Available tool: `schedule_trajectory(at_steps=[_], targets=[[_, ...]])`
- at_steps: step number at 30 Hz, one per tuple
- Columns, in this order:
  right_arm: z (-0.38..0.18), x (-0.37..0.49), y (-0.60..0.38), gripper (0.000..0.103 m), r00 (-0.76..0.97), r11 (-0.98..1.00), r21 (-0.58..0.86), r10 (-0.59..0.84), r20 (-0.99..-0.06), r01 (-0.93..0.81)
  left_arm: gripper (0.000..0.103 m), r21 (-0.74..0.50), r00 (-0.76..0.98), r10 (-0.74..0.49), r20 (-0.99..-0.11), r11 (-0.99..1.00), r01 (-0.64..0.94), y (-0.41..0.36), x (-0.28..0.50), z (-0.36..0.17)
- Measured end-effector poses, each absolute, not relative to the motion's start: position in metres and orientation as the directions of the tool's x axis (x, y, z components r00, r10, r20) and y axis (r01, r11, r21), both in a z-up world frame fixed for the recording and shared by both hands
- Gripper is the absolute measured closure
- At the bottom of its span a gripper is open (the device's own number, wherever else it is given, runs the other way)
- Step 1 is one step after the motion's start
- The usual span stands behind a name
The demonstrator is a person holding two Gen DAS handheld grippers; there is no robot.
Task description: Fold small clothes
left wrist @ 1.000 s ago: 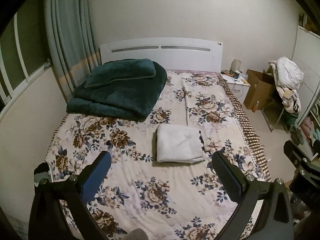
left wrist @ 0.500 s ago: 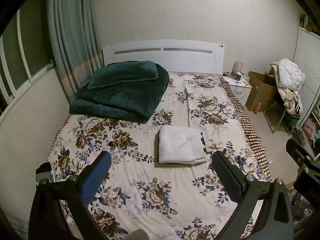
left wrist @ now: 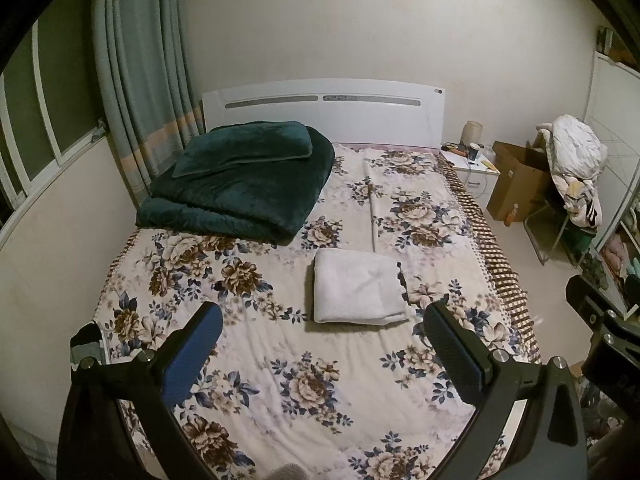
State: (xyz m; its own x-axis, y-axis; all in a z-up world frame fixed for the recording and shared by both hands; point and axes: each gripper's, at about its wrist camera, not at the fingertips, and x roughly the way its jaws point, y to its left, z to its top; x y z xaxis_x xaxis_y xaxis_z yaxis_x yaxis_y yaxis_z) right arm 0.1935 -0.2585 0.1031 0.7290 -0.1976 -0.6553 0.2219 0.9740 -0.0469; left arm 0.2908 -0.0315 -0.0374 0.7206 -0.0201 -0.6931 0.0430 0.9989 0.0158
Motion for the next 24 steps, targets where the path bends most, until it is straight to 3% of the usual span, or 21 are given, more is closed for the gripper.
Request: schedule_trajectory(at_steps=[24], targets=[[0.101, 0.201, -0.250, 0.000, 0.738, 0.979, -0.036, -0.174, -0.652, 0.199, 0.000, 0.017, 0.734, -0.003, -0.679, 1.000, 0.019, -0.023, 0.289, -0.028]])
